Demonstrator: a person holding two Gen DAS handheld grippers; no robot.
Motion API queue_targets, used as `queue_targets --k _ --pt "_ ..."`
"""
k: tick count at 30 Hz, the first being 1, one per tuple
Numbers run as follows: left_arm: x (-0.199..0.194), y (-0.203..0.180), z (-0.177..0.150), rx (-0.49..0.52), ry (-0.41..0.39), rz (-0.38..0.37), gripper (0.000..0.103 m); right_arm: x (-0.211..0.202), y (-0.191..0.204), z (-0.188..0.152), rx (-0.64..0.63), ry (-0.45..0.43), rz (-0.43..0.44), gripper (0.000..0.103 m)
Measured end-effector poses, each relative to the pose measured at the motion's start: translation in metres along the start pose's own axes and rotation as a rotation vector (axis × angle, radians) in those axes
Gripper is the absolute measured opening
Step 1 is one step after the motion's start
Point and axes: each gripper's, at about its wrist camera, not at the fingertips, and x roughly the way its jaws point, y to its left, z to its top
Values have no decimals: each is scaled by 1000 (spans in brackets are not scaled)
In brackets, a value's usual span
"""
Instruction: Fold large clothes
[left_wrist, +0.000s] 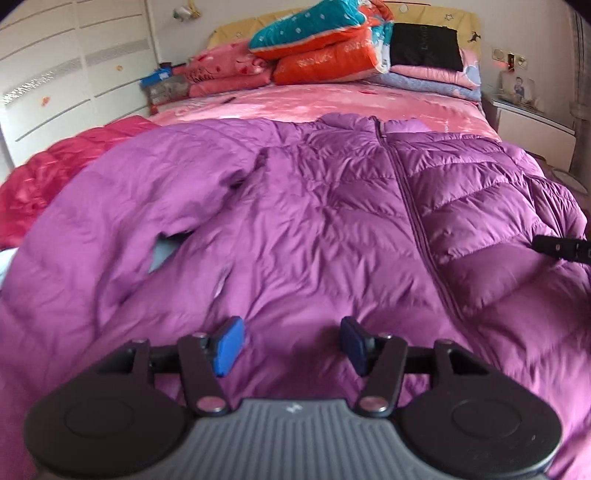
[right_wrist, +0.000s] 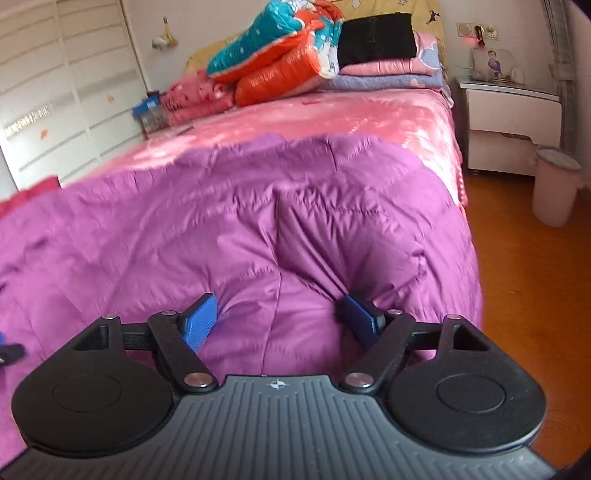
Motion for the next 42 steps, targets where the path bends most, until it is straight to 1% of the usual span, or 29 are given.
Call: queue_targets --k 2,6,8,10,12,16,19,22,27,29,31,38,41,42 --pt "-5 3 -8 -15 7 6 59 -2 4 -5 -19 6 -22 96" --pt "-15 2 -27 -2 -21 17 59 -17 15 -23 -23 2 -54 97" --pt "-19 2 -36 0 -30 20 59 -22 21 -27 -51 -4 -70 97" --pt "-23 0 -40 11 -35 21 59 -29 26 -35 -72 -3 -80 100" --pt "-27 2 -42 -2 -32 13 59 -39 32 -42 -86 7 -91 102" --pt "-41 5 -44 -39 -33 -20 59 -53 40 -47 -95 16 -104 103" --pt "-60 7 -45 -55 -76 -40 59 -70 45 -49 -76 15 -98 103" --pt "-82 12 -45 -61 -129 -45 59 -85 52 -51 -102 7 -87 103" --pt "-119 40 -47 -120 -205 -11 59 -108 72 -57 -178 -8 -47 103" --pt "-131 61 -49 -173 -216 24 60 -119 79 -63 -206 -7 -28 103" --pt "-139 86 -53 -247 -219 65 60 -123 83 -61 -230 -12 -14 103" --pt "-148 190 -88 -587 -165 181 60 -141 92 -59 -225 -31 8 103" --pt "-149 222 -104 -725 -139 198 60 -145 95 -58 -213 -30 6 103" --pt "-148 229 -107 -756 -135 201 60 -145 95 -58 -211 -26 7 103"
